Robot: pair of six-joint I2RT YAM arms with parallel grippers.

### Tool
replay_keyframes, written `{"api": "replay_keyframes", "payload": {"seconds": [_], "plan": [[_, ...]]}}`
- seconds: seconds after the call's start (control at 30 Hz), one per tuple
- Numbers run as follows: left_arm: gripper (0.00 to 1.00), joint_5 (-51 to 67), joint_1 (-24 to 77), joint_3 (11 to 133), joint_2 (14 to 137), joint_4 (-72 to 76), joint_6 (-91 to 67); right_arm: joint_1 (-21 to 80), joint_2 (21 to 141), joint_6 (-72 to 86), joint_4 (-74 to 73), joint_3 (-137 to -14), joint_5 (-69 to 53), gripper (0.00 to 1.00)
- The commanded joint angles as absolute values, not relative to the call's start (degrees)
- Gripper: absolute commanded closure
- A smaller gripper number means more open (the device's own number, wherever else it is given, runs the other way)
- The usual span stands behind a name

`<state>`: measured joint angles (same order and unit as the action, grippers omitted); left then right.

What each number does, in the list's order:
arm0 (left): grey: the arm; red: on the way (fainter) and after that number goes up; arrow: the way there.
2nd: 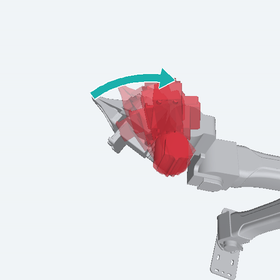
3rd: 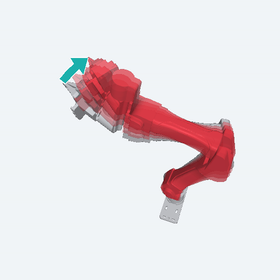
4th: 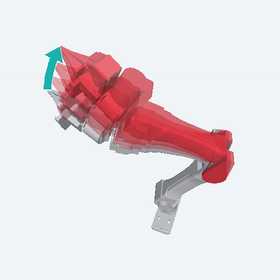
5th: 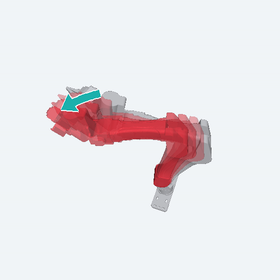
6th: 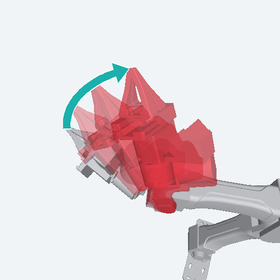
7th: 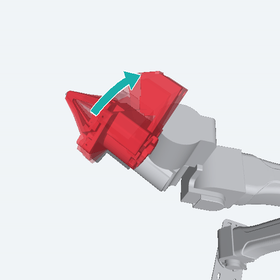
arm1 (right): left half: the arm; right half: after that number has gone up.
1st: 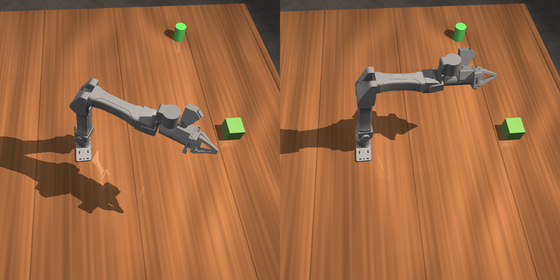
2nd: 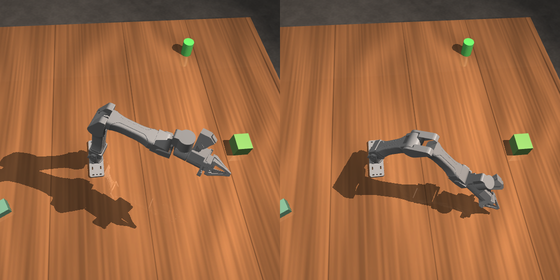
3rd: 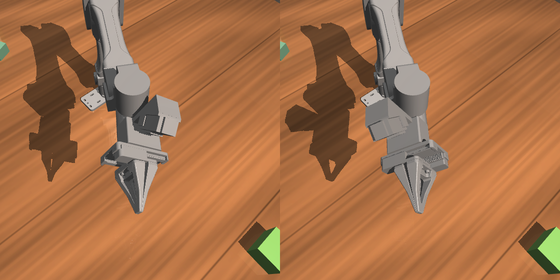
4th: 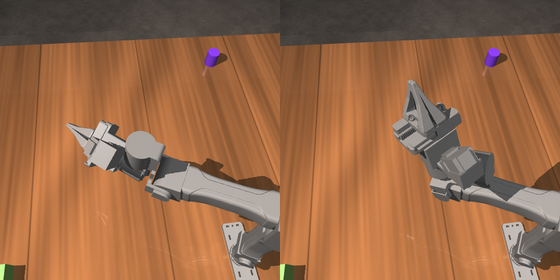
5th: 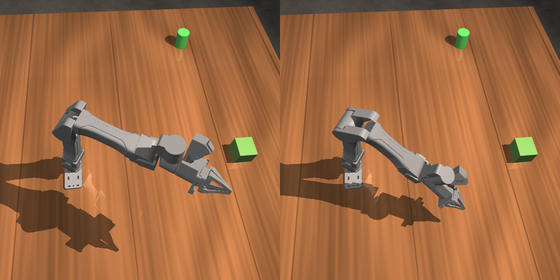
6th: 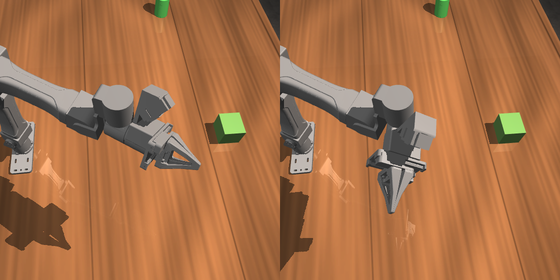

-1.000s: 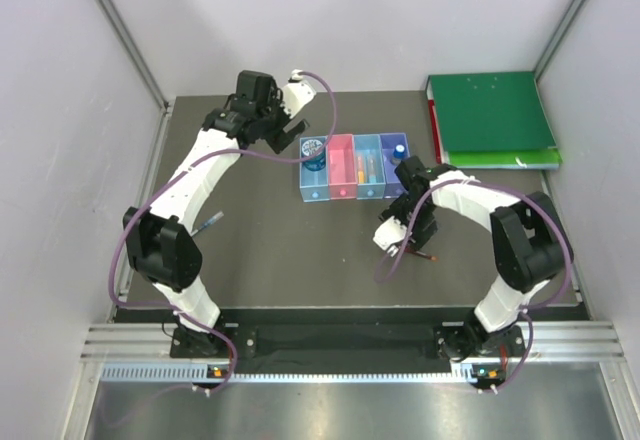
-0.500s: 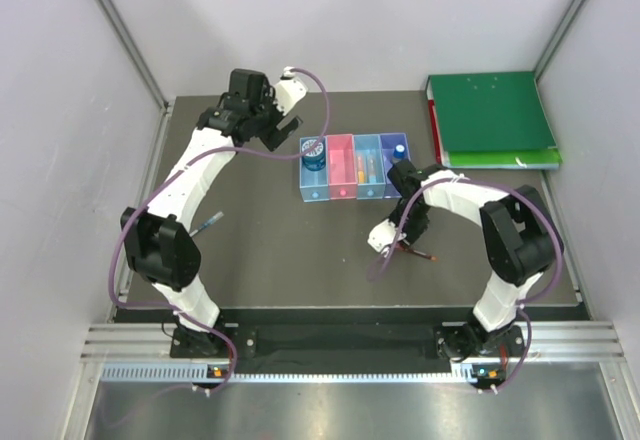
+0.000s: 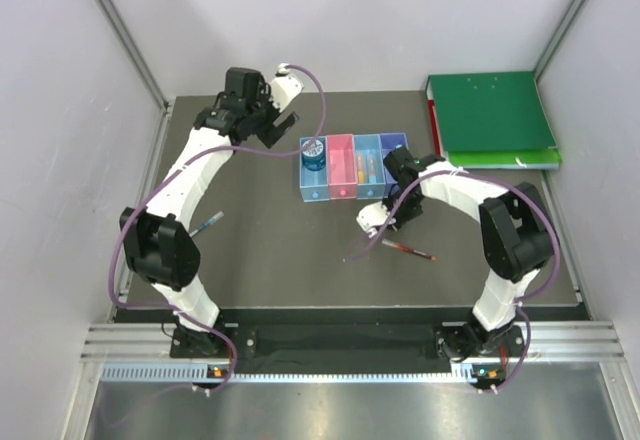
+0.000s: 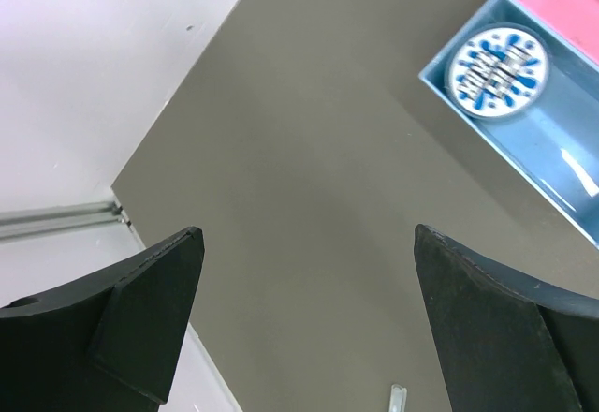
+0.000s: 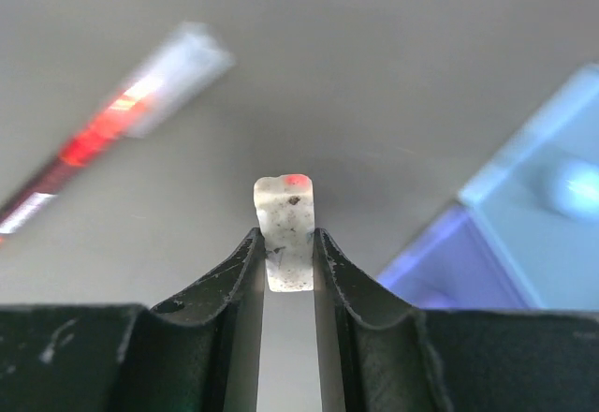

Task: Sort the stationery into containers
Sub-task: Pick up the stationery from the center of the board.

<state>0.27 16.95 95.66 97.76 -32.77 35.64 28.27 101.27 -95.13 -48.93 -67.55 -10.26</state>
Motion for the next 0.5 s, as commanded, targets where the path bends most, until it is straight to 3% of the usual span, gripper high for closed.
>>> {"api": "replay_keyframes", "payload": {"seconds": [0.0,0.2,0.47], "plan": [[0.01,-4.0,14.6,92.4,94.6,-24.5,31.8,29.0,99.3,-89.5,-49.5,-75.0,-14.2,0.84],[0.01,-12.6,9.5,88.0,93.3,-19.0,27.7,29.2,96.9,-85.4,-53.3,-81.9,-15.7,0.82],[0.01,-12.4,4.6,87.0,93.4,-19.1,25.4,31.8,97.7,-81.9,-52.7,-89.7,-16.3,0.83]]}}
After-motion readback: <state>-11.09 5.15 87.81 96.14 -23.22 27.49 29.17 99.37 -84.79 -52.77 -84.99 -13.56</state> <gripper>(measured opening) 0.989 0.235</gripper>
